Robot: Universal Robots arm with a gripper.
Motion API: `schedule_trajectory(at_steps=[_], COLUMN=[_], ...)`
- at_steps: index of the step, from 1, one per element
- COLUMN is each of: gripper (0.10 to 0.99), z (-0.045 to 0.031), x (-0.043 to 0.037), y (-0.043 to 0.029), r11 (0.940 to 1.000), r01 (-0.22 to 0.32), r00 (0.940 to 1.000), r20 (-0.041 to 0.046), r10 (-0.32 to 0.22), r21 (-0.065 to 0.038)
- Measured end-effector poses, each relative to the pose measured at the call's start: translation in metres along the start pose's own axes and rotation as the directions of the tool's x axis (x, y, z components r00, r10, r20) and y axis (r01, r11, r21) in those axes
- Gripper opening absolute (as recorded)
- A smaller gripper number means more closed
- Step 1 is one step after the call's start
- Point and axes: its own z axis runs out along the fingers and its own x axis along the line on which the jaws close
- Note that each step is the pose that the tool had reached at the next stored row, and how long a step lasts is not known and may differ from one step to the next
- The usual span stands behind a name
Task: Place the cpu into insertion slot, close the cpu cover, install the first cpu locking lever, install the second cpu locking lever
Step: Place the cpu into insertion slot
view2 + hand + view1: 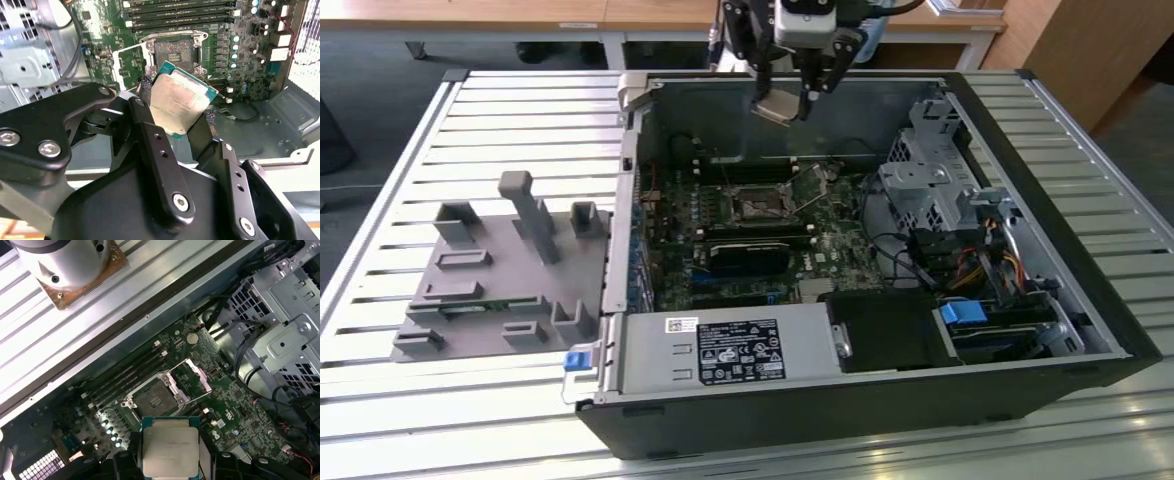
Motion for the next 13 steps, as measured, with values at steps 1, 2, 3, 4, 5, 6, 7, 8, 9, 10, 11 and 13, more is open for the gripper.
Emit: schedule_trajectory(at_steps=[1,2,3,4,5,6,7,8,9,10,11,13], gripper=[0.537,0.537,0.537,0.537,0.537,0.537,0.537,0.537,0.537,0.537,0.537,0.537], z=[0.0002,0.0004,0.0006,0.0009,0.0011,0.0012,0.0014,0.0016,0.0019,0.0021,0.0023,0.0026], x=[0.0,0.0,0.0,0.0,0.0,0.0,0.0,0.0,0.0,0.0,0.0,0.0], y=[0.0,0.0,0.0,0.0,-0.0001,-0.0001,-0.0001,-0.0001,-0.0001,-0.0001,-0.0001,-0.0002], r11=[0.9999,0.9994,0.9987,0.9977,0.9964,0.9947,0.9927,0.9903,0.9875,0.9846,0.9814,0.9737], r01=[-0.017,-0.034,-0.05,-0.067,-0.085,-0.103,-0.121,-0.139,-0.157,-0.175,-0.192,-0.228], r00=[0.9999,0.9994,0.9987,0.9977,0.9963,0.9947,0.9926,0.9903,0.9875,0.9845,0.9813,0.9736], r20=[0.0015,0.0029,0.0042,0.0054,0.0065,0.0076,0.0088,0.0099,0.0112,0.0123,0.0135,0.0158], r10=[0.016,0.034,0.05,0.067,0.085,0.103,0.121,0.139,0.157,0.175,0.192,0.228], r21=[0.0,0.001,0.001,0.001,0.001,0.0,0.0,0.0,0.0,-0.001,-0.001,-0.001])
